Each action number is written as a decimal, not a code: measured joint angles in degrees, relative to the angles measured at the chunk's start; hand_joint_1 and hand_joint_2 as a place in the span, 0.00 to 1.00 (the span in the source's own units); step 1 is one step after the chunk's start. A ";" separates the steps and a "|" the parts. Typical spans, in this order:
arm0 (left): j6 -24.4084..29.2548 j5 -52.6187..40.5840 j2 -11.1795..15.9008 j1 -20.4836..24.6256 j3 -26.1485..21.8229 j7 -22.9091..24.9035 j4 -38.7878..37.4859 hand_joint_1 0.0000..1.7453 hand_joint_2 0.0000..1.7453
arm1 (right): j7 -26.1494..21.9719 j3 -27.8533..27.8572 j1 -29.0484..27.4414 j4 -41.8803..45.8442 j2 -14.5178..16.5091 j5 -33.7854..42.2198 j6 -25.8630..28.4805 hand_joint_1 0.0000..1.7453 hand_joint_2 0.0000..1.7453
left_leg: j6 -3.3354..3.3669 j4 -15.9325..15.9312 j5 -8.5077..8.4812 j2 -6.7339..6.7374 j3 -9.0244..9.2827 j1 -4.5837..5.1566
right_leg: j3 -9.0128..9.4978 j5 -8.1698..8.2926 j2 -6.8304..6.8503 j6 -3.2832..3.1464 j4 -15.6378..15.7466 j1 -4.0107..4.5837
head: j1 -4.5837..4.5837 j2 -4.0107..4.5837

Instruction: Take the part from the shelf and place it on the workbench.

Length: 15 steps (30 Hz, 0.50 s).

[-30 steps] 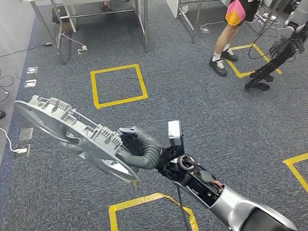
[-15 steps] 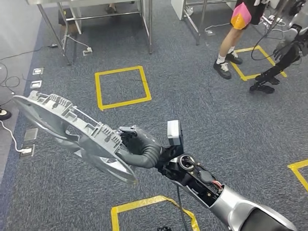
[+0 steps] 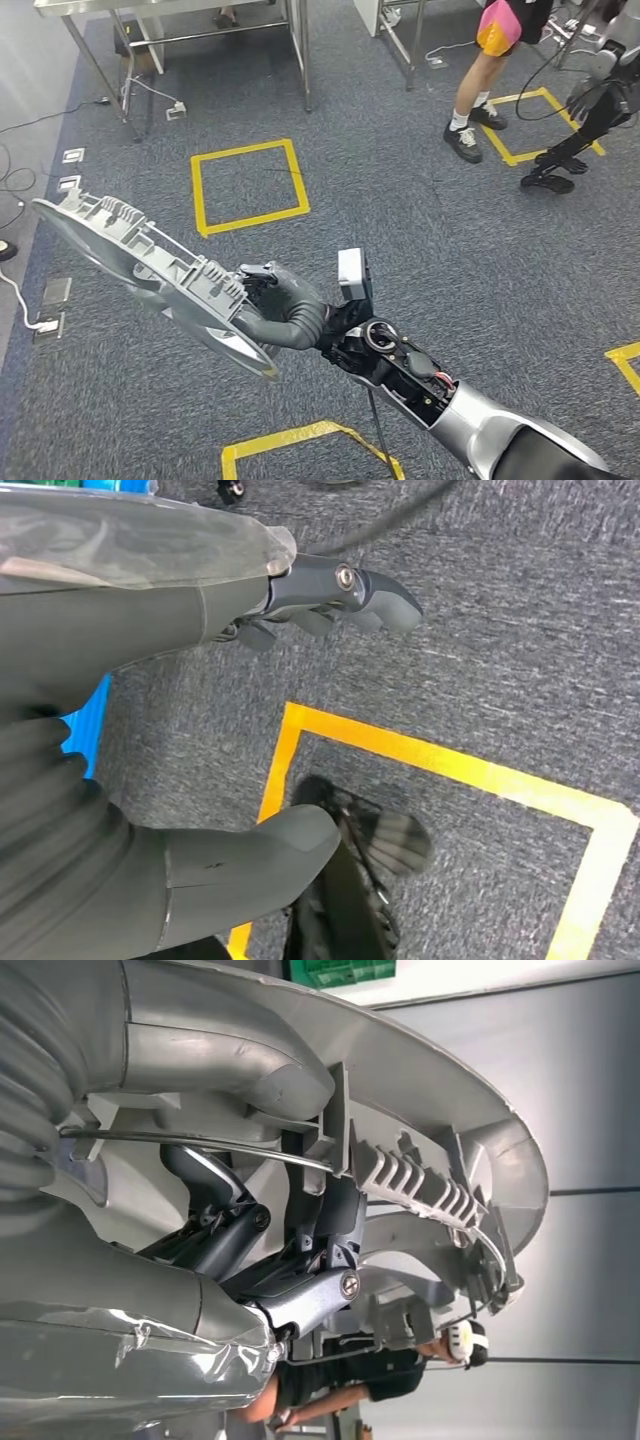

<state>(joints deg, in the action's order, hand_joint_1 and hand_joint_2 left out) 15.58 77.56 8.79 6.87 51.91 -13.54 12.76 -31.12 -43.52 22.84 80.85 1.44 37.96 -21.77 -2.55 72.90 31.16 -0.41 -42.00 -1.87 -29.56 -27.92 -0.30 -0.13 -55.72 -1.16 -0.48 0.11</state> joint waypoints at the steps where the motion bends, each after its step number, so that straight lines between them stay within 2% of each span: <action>1: 0.00 0.00 0.01 -0.10 0.00 0.01 0.00 0.00 1.00 | 0.00 0.00 -0.03 0.00 0.00 0.01 0.00 1.00 1.00 | 0.29 -1.11 -2.01 0.00 -0.53 0.13 | 0.61 -0.46 -0.08 -0.03 0.01 0.10 | 0.04 0.00; 3: 0.00 -0.01 0.10 -0.15 0.00 0.01 0.00 0.00 1.00 | 0.00 0.00 -0.05 0.00 0.00 0.01 0.00 1.00 1.00 | 1.01 -9.14 -7.79 0.05 1.64 0.52 | 1.86 -1.52 -0.18 0.11 0.07 0.16 | 0.12 0.00; 4: 0.00 -0.01 0.19 -0.12 0.00 0.01 0.00 0.00 1.00 | 0.00 0.00 -0.03 0.01 0.00 0.01 -0.01 1.00 1.00 | 1.29 -13.15 -9.62 0.07 3.18 0.83 | 2.23 -2.05 -0.23 0.31 0.12 0.26 | 0.26 0.00; 5: 0.00 -0.02 0.26 -0.02 0.00 0.01 0.00 0.00 1.00 | 0.00 -0.01 -0.01 0.01 0.00 0.01 -0.01 1.00 1.00 | 1.45 -15.86 -10.46 0.11 4.29 1.08 | 2.40 -2.48 -0.27 0.55 0.22 0.33 | 0.36 0.00; 7: 0.00 -0.03 0.33 0.12 -0.01 0.01 0.00 0.00 1.00 | 0.00 -0.02 0.02 0.02 0.01 0.01 -0.01 1.00 1.00 | 1.73 -17.26 -9.76 0.07 5.03 1.51 | 2.60 -3.04 -0.33 1.15 0.73 0.41 | 0.48 0.00; 9: 0.00 -0.03 0.33 0.11 -0.02 0.01 0.00 0.00 1.00 | 0.01 -0.02 0.04 0.06 0.03 0.00 -0.01 1.00 1.00 | 2.21 -17.79 -9.31 -0.04 5.56 1.42 | 3.08 -3.59 -0.19 1.72 1.02 0.32 | 0.22 0.00; 10: 0.00 -0.04 0.32 0.04 -0.01 0.01 0.00 0.00 1.00 | 0.01 -0.02 0.07 0.08 0.04 0.00 0.00 1.00 1.00 | 2.52 -18.11 -9.10 -0.07 6.04 1.35 | 2.77 -4.20 -0.11 1.90 -0.04 0.30 | 0.03 0.00; 11: 0.00 -0.05 0.30 0.02 -0.01 0.01 0.00 0.00 1.00 | 0.00 -0.02 0.10 0.10 0.04 0.00 0.00 1.00 1.00 | 2.84 -18.41 -8.85 -0.09 6.61 1.26 | 1.64 -5.22 -0.07 2.03 -2.49 0.33 | -0.23 0.00; 13: 0.00 -0.07 0.26 0.01 -0.01 0.01 0.00 0.00 1.00 | -0.02 -0.02 0.05 0.08 0.03 0.01 0.00 1.00 1.00 | 3.41 -18.57 -8.08 -0.09 7.65 1.40 | -3.32 -7.85 -0.05 2.14 -10.95 0.37 | -0.69 0.00; 14: 0.00 -0.08 0.25 0.03 -0.02 0.01 0.00 0.00 1.00 | -0.02 -0.02 -0.05 0.07 0.03 0.01 0.00 1.00 1.00 | 3.57 -18.56 -7.61 -0.12 8.20 1.49 | -6.10 -8.54 -0.05 2.19 -14.82 0.41 | -0.86 0.00; 15: 0.00 -0.08 0.25 0.03 -0.02 0.01 0.00 0.00 1.00 | -0.02 -0.02 -0.18 0.05 0.02 0.01 0.01 1.00 1.00 | 3.62 -18.54 -7.08 -0.18 8.85 1.56 | -8.16 -8.17 -0.05 2.21 -16.97 0.42 | -1.00 0.00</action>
<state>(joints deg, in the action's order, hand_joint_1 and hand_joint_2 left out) 15.58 77.48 9.03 6.90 51.89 -13.53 12.76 -31.15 -43.54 22.66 80.90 1.46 37.97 -21.76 1.08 54.36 24.07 -0.60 -33.15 -0.32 -37.72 -36.09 -0.35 2.07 -72.69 -0.73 -1.48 0.11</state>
